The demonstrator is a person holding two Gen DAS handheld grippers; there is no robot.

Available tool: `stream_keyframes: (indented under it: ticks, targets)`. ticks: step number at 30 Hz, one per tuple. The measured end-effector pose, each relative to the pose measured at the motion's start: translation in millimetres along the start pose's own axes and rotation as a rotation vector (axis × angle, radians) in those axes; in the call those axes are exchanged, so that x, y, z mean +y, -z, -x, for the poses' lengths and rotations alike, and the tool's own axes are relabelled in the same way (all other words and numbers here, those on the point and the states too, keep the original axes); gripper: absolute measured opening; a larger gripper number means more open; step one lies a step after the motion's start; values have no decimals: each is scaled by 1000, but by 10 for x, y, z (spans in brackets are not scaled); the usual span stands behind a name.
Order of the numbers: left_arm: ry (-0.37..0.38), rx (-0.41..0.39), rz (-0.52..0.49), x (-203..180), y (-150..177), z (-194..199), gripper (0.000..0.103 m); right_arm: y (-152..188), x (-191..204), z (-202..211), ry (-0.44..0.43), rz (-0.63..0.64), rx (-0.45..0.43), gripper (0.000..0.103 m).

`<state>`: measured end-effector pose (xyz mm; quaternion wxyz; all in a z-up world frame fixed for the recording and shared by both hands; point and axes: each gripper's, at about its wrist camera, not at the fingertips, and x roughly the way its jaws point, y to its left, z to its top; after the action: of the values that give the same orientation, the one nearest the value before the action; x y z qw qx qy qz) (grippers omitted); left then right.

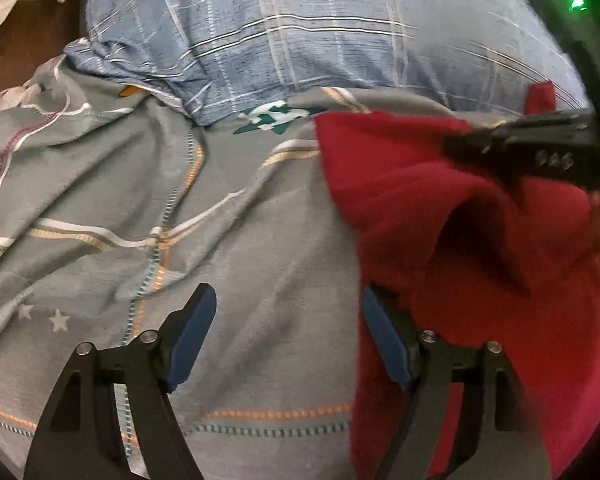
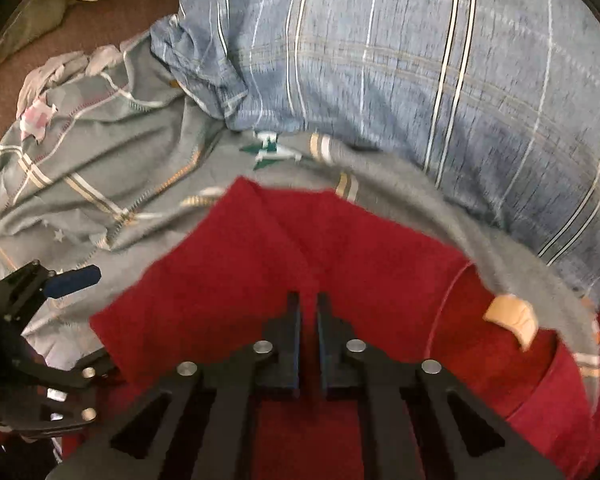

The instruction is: Fold small clothes

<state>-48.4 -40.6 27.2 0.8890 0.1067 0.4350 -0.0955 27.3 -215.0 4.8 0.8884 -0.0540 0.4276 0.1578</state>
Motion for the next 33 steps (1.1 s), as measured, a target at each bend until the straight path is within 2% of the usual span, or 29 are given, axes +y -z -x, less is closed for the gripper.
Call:
stream_keyframes:
  ticks: [2, 4, 5, 7, 8, 9, 12, 14, 15, 16, 17, 18, 20, 22, 24, 27, 30, 33]
  targets:
    - [-46, 22, 26, 95, -2, -44, 76, -54, 10, 117, 60, 19, -47, 4]
    - [-40, 31, 60, 223, -6, -77, 76, -96, -23, 58, 123, 19, -42, 5]
    - [-36, 38, 78, 265, -12, -83, 76, -126, -32, -10, 122, 11, -28, 6]
    - [-27, 38, 111, 363, -4, -59, 76, -99, -71, -115, 117, -36, 4, 20]
    - [-27, 33, 119, 402, -3, -32, 76, -76, -69, -73, 121, -55, -5, 32]
    - [-27, 27, 123, 418, -3, -11, 76, -68, -59, -12, 110, -66, -23, 38]
    - [-34, 12, 137, 500, -38, 34, 76, 69, 84, 394, -15, -83, -116, 49]
    - [-68, -1, 148, 572, -45, 66, 76, 188, 225, 633, -96, -64, -155, 54]
    - [-80, -5, 152, 606, -73, 35, 76, 221, 297, 689, -145, -55, -163, 55]
    - [-90, -8, 158, 638, -82, 34, 76, 307, 393, 745, -234, -43, -157, 57]
    - [-100, -13, 175, 677, -93, 45, 76, 323, 491, 699, -275, -34, -140, 60]
    - [-101, -17, 188, 704, -96, 57, 76, 345, 541, 661, -286, -29, -122, 60]
    - [-102, -27, 215, 761, -102, 82, 76, 358, 646, 491, -225, -17, -106, 60]
    - [-116, -41, 234, 824, -91, 125, 76, 299, 691, 301, -201, -31, -96, 61]
    - [-137, -62, 266, 924, -90, 175, 76, 229, 712, 188, -250, -52, -96, 60]
    - [-152, -91, 332, 1098, -100, 229, 76, 140, 948, 13, -315, -33, -110, 61]
    - [-173, -110, 386, 1242, -82, 256, 76, 157, 1118, -335, -393, -90, -25, 62]
    - [-144, -103, 388, 1224, -62, 233, 76, 247, 1172, -280, -380, -82, -59, 62]
